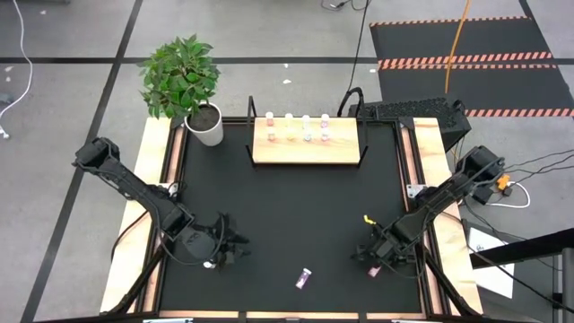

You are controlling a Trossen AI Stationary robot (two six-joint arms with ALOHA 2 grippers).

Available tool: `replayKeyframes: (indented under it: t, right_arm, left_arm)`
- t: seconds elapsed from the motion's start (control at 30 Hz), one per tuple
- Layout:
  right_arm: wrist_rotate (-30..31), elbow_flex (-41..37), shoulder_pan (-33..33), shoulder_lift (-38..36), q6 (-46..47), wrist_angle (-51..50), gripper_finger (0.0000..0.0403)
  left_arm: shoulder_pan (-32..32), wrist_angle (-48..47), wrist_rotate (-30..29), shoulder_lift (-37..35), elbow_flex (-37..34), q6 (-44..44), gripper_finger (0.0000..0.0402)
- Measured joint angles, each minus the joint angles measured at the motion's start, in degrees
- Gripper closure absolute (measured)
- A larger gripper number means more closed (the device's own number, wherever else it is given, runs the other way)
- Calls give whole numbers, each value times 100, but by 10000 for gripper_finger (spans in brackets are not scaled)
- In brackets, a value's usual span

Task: Pick and place medicine bottles onto shelf by color
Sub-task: Put the pink pill bottle on the shelf aligned with the other pink pill bottles

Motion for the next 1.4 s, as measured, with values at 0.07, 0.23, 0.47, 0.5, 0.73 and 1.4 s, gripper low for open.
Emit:
replayKeyframes:
  t: [0.07, 0.23, 0.47, 0.5, 0.73, 1.4]
  right_arm:
    - [-162, -14, 12, 39, 18, 396, 116]
    - [-197, 65, 4, 166, 41, 789, 131]
    - [113, 67, 19, 171, -229, 345, 187]
    - [124, 67, 29, 171, -298, 340, 200]
    - [323, 67, 148, 170, -828, 500, 284]
    - [5037, 287, -863, 140, -6615, 2902, 306]
  left_arm:
    - [6, 0, 3, 0, 1, 0, 208]
    - [5, 2, 4, 0, -1, -35, 208]
    - [5, 4, 4, 0, 1, -38, 208]
    - [5, 4, 4, 0, -1, -39, 208]
    - [62, 9, 4, 0, 0, -15, 208]
    - [2062, 3055, 301, 0, -1, 2577, 209]
